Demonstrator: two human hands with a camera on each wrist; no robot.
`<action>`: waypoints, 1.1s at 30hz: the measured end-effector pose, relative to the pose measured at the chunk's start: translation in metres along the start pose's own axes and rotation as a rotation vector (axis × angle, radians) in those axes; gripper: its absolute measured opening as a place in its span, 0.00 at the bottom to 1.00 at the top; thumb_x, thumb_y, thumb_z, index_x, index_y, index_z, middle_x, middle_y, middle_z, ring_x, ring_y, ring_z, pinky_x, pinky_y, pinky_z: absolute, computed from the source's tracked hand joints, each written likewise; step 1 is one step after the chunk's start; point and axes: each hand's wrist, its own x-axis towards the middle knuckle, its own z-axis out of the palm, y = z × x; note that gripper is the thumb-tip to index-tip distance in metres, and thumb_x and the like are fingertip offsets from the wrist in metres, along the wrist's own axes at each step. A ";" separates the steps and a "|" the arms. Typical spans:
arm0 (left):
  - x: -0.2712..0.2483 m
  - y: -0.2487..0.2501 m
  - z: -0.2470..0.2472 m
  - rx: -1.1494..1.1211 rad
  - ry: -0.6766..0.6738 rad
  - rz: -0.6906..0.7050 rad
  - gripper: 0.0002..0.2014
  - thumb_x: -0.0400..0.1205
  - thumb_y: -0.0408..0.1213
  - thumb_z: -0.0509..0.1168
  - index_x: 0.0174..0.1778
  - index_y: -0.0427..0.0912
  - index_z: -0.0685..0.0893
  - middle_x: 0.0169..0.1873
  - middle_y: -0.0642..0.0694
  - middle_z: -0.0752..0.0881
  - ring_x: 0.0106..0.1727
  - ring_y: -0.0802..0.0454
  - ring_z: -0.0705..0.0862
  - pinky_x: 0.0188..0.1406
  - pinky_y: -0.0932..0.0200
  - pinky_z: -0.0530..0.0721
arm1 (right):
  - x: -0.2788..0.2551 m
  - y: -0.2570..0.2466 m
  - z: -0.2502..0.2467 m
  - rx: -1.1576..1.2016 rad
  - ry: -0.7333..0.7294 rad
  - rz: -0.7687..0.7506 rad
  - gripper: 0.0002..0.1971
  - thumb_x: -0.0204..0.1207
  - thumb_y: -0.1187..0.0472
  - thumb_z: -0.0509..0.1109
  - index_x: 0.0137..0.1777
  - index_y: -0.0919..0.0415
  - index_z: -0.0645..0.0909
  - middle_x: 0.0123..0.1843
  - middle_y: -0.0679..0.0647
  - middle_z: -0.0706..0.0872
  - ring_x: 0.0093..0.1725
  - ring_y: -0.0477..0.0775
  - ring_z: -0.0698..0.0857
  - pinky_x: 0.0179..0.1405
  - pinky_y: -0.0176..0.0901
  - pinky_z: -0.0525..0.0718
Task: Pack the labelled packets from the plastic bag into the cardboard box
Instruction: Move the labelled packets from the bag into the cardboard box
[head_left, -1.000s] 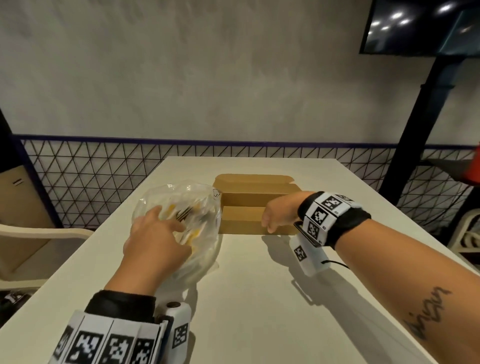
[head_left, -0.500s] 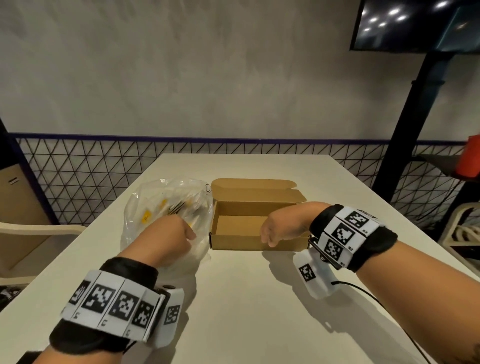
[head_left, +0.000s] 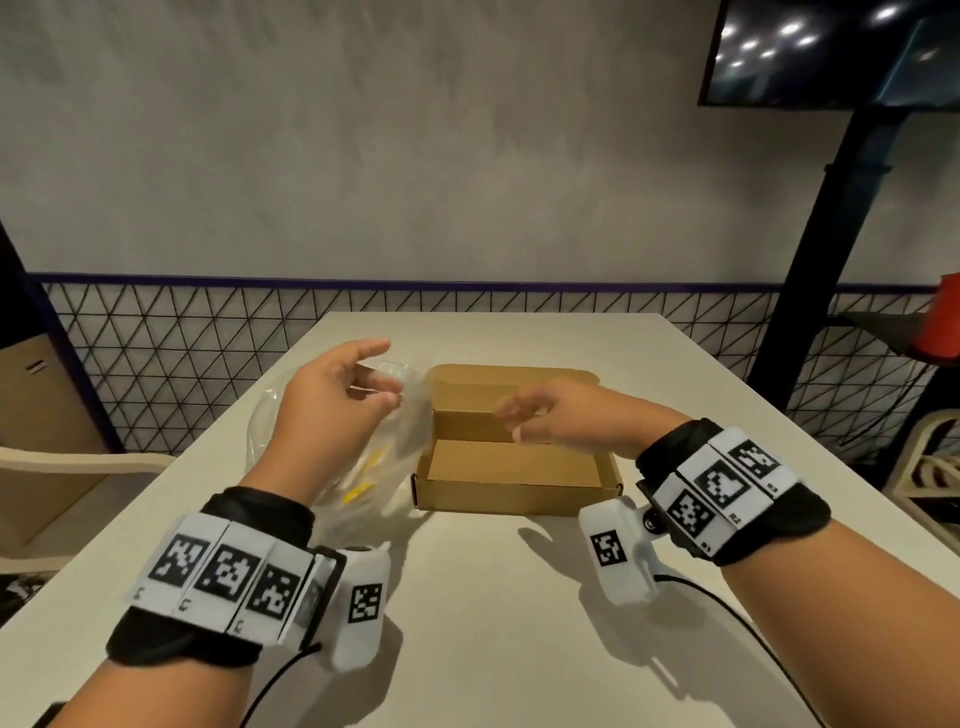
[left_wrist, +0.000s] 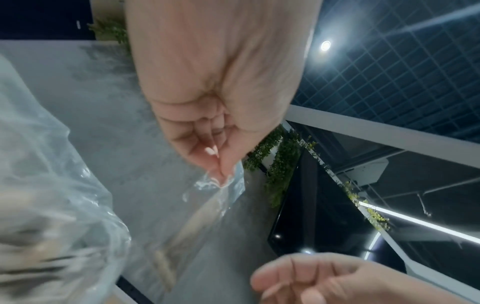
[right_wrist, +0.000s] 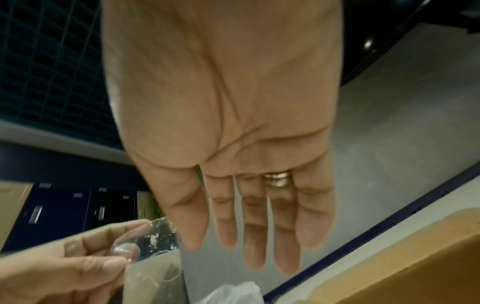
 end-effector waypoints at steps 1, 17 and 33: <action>0.000 0.003 0.004 -0.046 -0.012 0.005 0.23 0.77 0.25 0.69 0.65 0.49 0.79 0.41 0.49 0.87 0.45 0.54 0.87 0.43 0.68 0.82 | 0.000 -0.001 -0.002 0.068 0.057 -0.026 0.19 0.80 0.62 0.64 0.71 0.54 0.73 0.65 0.51 0.81 0.62 0.48 0.79 0.60 0.37 0.76; 0.037 0.029 0.054 -0.427 -0.377 0.006 0.26 0.79 0.25 0.64 0.66 0.59 0.71 0.45 0.48 0.82 0.46 0.54 0.84 0.39 0.62 0.87 | 0.024 0.023 -0.027 0.429 0.292 -0.085 0.08 0.81 0.64 0.62 0.41 0.58 0.78 0.31 0.49 0.76 0.30 0.46 0.72 0.31 0.34 0.73; 0.056 0.014 0.077 0.146 -0.491 0.307 0.08 0.72 0.38 0.73 0.36 0.56 0.81 0.50 0.60 0.76 0.55 0.64 0.75 0.50 0.67 0.77 | 0.047 0.038 -0.026 0.270 0.050 0.039 0.06 0.80 0.62 0.63 0.44 0.57 0.81 0.37 0.52 0.82 0.36 0.48 0.79 0.39 0.40 0.79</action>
